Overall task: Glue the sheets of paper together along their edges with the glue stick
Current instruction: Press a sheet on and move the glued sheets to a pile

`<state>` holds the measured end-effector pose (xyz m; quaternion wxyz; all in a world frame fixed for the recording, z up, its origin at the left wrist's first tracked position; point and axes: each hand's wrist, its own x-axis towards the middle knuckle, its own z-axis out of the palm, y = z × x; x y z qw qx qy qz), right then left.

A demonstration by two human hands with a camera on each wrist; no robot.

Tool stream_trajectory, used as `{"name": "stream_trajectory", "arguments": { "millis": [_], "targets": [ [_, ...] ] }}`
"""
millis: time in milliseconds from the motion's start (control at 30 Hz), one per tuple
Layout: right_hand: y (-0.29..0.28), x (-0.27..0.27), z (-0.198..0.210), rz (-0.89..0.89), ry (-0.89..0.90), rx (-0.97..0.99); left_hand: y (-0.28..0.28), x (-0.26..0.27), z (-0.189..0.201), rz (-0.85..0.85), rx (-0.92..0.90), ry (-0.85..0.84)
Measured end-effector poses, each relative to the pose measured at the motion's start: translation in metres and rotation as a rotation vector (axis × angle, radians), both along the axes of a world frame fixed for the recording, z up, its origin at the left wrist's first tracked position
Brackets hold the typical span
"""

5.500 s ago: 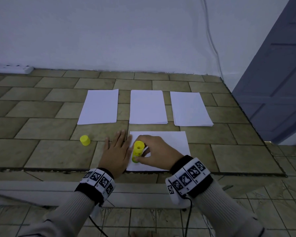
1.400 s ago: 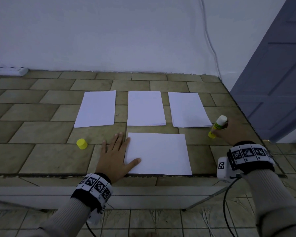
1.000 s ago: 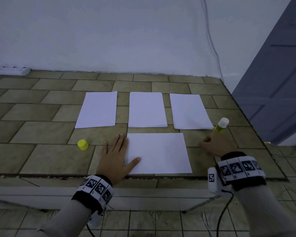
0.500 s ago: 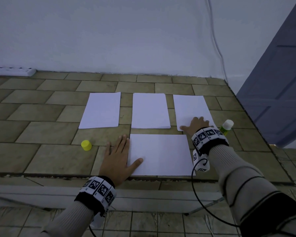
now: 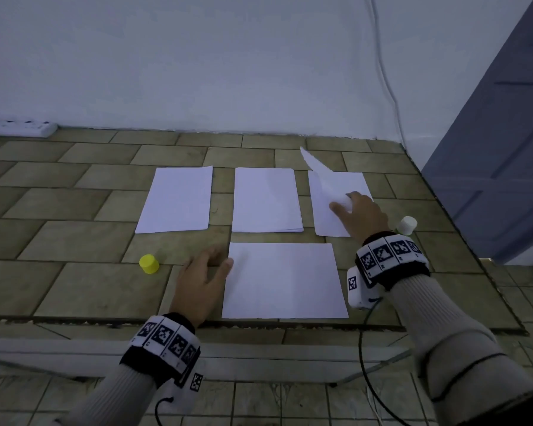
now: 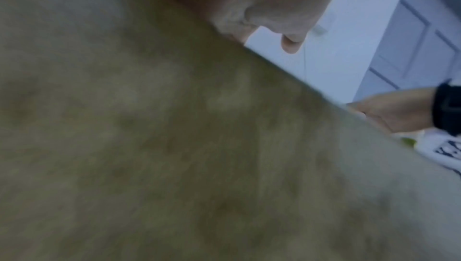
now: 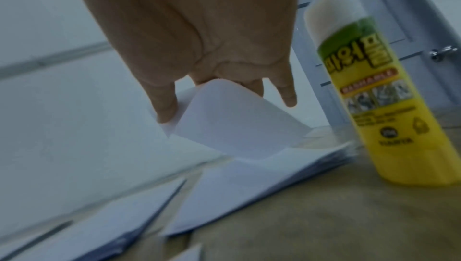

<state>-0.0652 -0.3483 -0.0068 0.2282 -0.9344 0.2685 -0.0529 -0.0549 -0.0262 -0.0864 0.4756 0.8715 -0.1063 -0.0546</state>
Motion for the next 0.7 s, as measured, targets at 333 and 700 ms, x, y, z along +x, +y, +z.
{"name": "stream_trajectory", "arguments": {
  "millis": [333,700],
  "targets": [
    [0.035,-0.057,-0.003,0.555,-0.258,0.163,-0.015,0.021,0.073,0.017,-0.674,0.45],
    [0.031,-0.078,-0.012,0.548,-0.164,0.606,-0.01,0.017,0.056,-0.03,-0.511,0.353]
  ]
}}
